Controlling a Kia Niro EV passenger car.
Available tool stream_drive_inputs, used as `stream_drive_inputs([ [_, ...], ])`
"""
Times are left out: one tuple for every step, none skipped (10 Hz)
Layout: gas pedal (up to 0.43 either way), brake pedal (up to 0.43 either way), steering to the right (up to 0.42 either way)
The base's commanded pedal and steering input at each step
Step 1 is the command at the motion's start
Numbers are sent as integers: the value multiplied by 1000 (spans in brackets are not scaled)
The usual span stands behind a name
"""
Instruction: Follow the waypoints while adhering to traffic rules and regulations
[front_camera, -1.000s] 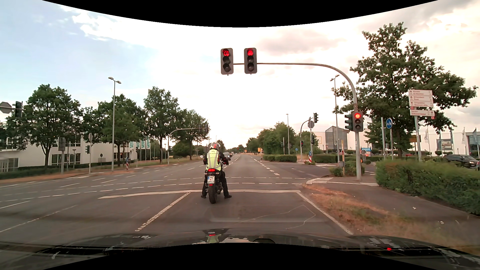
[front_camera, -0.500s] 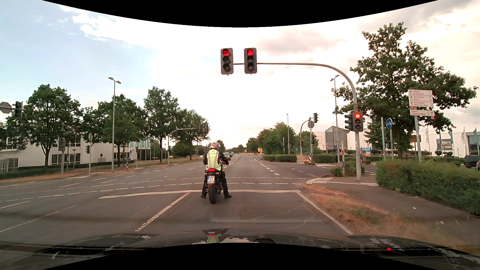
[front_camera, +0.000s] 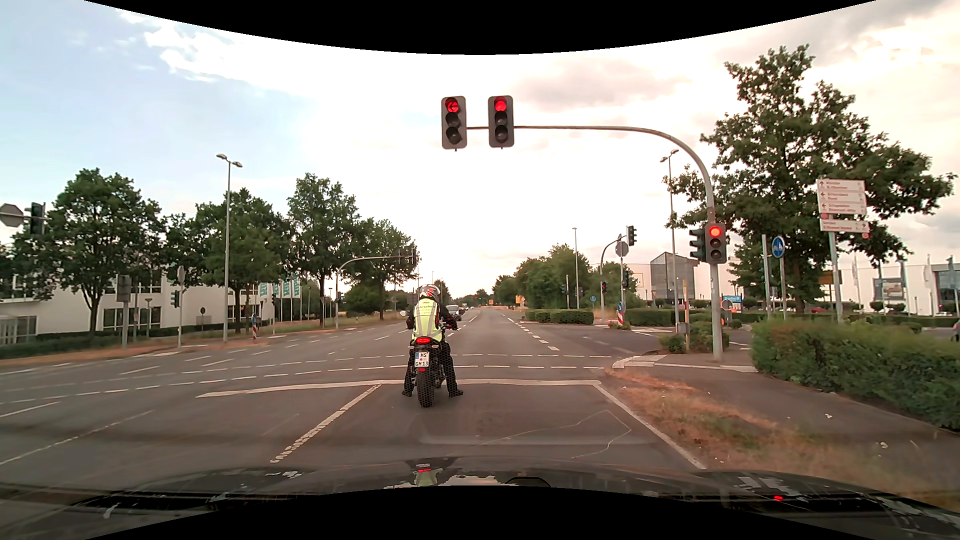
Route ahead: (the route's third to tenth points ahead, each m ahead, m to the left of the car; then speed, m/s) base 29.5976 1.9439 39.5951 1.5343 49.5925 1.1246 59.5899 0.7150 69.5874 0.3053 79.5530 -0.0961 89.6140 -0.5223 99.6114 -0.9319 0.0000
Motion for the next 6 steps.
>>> stream_drive_inputs([
  [0, 0, -2],
  [0, 0, -1],
  [0, 0, -2],
  [0, 0, -1],
  [0, 0, -2],
  [0, 0, -2],
])
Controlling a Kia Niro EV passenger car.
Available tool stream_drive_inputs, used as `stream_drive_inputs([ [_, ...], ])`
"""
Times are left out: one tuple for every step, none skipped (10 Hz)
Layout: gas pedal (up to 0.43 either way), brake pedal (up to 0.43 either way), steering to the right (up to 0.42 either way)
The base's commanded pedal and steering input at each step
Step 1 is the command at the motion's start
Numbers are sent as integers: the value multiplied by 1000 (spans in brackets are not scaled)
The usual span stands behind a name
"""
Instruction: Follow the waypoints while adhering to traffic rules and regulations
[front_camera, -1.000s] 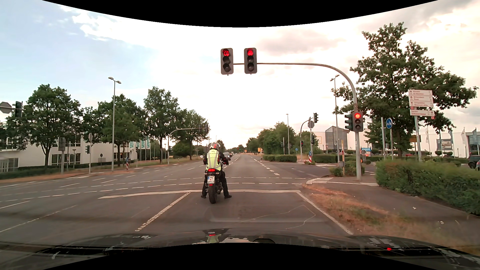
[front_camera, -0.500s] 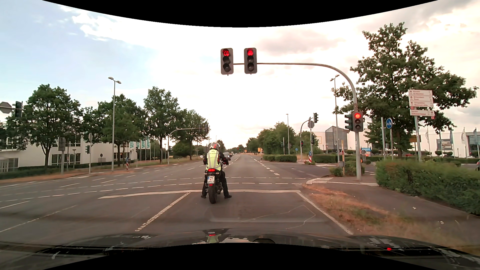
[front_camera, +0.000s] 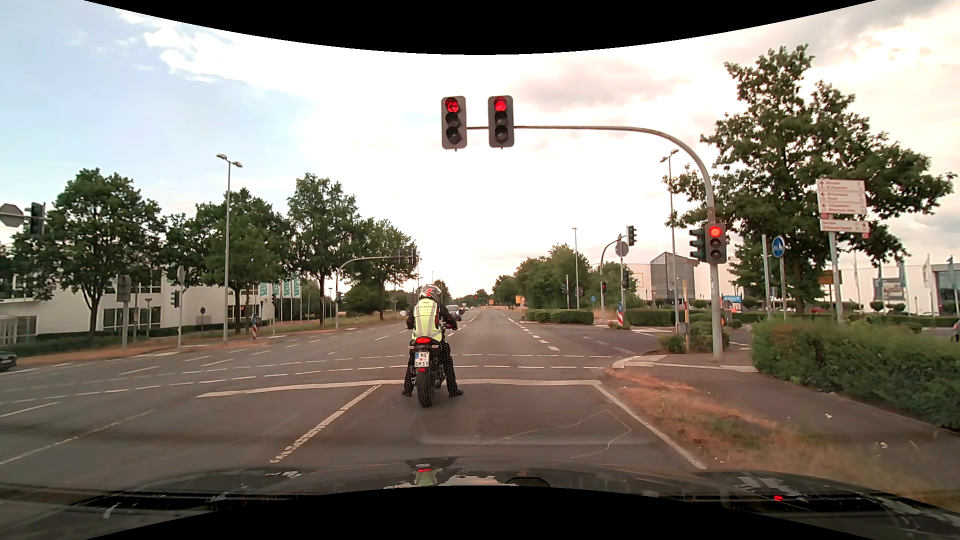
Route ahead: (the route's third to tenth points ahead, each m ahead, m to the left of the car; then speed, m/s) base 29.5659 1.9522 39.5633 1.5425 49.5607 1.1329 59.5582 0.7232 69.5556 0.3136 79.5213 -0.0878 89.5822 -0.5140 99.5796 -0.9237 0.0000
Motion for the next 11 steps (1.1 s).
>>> stream_drive_inputs([
  [0, 0, -2],
  [0, 0, -2],
  [0, 0, -2],
  [0, 0, -1],
  [0, 0, -1],
  [0, 0, -2],
  [0, 0, -2],
  [0, 0, -2],
  [0, 0, -2],
  [0, 0, -1],
  [0, 0, -2],
])
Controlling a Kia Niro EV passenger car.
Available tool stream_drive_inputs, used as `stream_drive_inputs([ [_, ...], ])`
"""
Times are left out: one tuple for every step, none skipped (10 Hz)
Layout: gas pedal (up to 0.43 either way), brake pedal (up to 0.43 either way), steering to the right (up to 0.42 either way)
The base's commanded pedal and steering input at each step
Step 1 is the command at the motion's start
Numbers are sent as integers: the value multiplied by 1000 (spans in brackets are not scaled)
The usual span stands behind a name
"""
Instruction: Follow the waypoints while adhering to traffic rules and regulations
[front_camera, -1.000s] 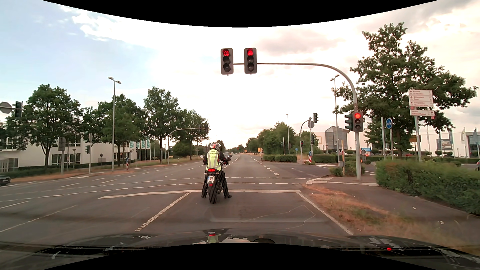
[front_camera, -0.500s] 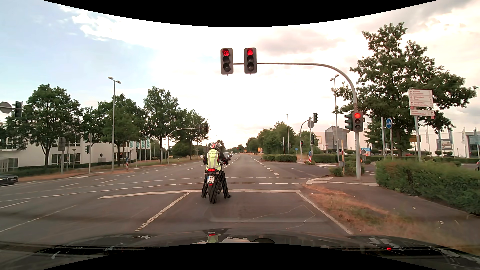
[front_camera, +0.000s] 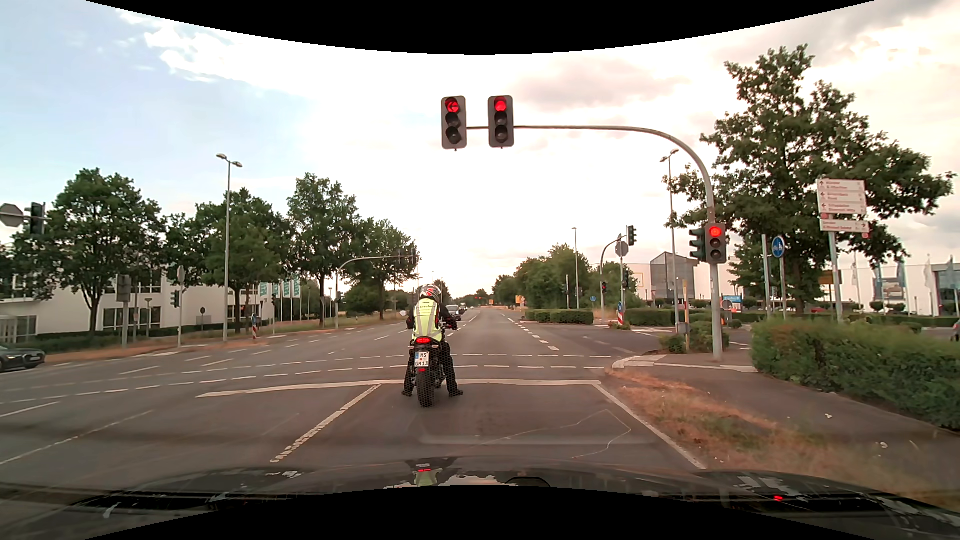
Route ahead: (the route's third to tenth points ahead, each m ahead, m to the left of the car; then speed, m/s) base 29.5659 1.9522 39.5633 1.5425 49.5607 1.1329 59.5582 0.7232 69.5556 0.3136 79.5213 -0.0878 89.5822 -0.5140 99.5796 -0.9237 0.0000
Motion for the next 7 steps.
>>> stream_drive_inputs([
  [0, 0, -2],
  [0, 0, -1],
  [0, 0, -2],
  [0, 0, -1],
  [0, 0, -2],
  [0, 0, -2],
  [0, 0, -2],
])
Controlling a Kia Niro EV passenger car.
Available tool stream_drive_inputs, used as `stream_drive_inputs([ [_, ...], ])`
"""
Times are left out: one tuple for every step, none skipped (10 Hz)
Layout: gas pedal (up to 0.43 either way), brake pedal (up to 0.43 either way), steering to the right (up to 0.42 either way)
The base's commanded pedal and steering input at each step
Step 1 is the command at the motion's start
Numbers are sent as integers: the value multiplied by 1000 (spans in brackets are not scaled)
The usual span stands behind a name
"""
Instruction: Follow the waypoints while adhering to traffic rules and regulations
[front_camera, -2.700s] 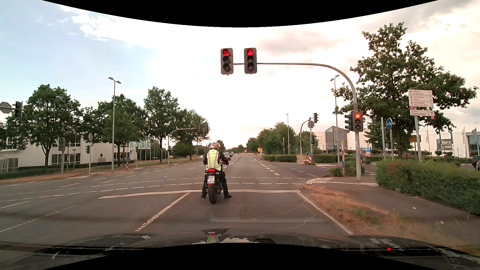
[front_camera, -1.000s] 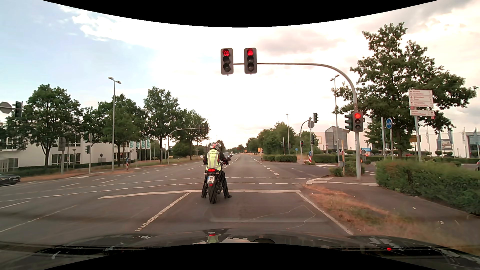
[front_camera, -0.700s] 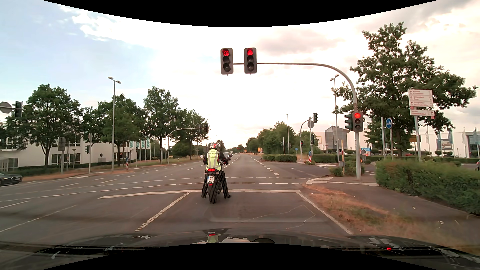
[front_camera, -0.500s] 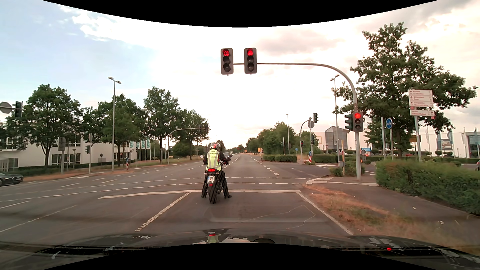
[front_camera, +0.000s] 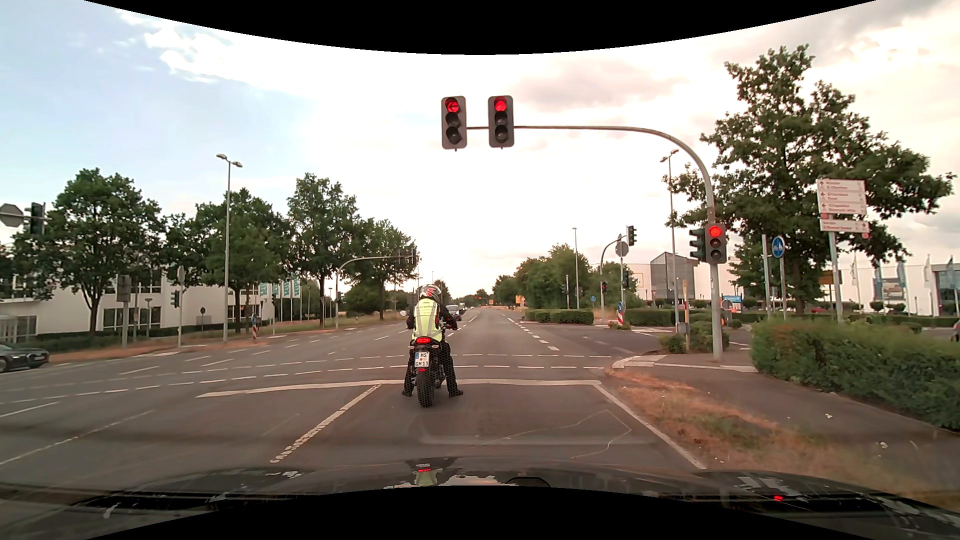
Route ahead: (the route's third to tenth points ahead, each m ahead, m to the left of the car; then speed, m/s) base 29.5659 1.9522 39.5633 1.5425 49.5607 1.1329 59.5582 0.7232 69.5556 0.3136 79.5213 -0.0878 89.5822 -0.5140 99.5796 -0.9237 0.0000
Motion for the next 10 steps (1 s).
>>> stream_drive_inputs([
  [0, 0, -2],
  [0, 0, -2],
  [0, 0, -2],
  [0, 0, -1],
  [0, 0, -2],
  [0, 0, -1],
  [0, 0, -2],
  [0, 0, -2],
  [0, 0, -2],
  [0, 0, -1],
])
